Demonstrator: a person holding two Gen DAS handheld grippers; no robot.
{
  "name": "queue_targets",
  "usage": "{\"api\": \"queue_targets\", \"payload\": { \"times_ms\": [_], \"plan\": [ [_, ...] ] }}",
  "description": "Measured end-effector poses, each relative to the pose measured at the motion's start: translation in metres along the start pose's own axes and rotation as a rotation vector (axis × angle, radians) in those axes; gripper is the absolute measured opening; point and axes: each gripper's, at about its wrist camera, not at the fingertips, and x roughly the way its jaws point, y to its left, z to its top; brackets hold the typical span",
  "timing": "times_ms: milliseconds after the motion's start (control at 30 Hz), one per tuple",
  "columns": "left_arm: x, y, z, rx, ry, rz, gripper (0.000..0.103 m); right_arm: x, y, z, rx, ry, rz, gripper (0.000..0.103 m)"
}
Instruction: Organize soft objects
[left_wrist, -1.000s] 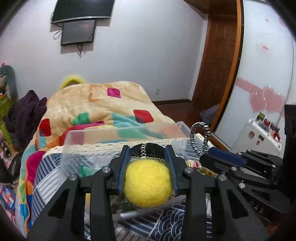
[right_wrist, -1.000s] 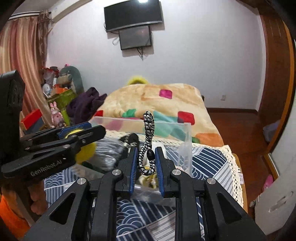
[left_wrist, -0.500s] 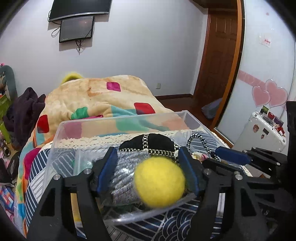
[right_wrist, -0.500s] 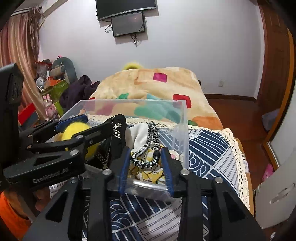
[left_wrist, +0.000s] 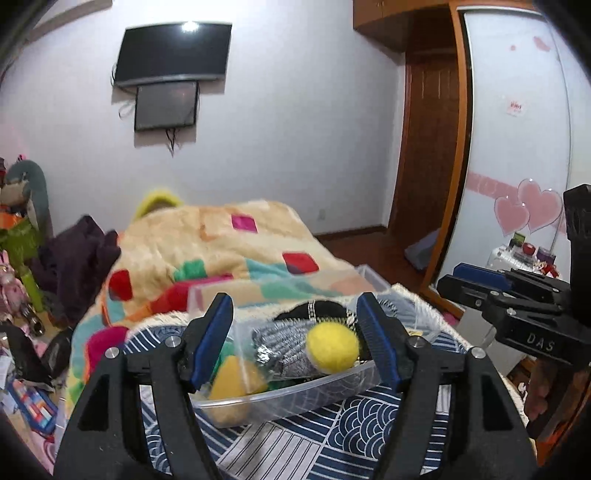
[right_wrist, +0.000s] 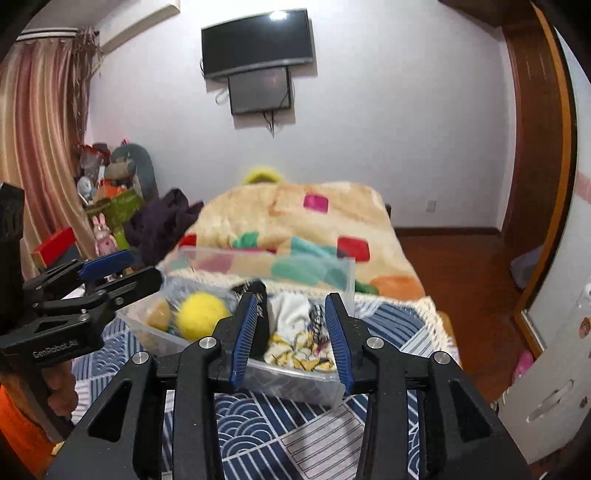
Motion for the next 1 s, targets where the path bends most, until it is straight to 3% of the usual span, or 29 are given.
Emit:
{"api": "queue_targets", "payload": {
  "times_ms": [367, 433, 500, 767, 1000],
  "plan": [
    [-0.07, 0.0, 0.018, -0.007, -0.119, 0.019, 0.073, -0.055, 0.03, 0.021, -0.037, -0.188, 0.047, 0.05],
    [-0.079, -0.001, 0.018, -0.011, -0.141, 0.025, 0.082, -0.063, 0.034, 0.021, -0.038, -0.215, 0.053, 0.071],
    [-0.087, -0.002, 0.02, -0.017, -0.158, 0.032, 0.088, -0.069, 0.037, 0.021, -0.04, -0.251, 0.047, 0.079],
    [-0.108, -0.004, 0.022, -0.012, -0.21, 0.067, 0.1, -0.078, 0.042, 0.018, -0.033, -0.295, 0.035, 0.085],
    [-0.116, -0.006, 0.021, -0.006, -0.232, 0.082, 0.102, -0.081, 0.046, 0.015, -0.037, -0.302, 0.033, 0.098]
  ]
}}
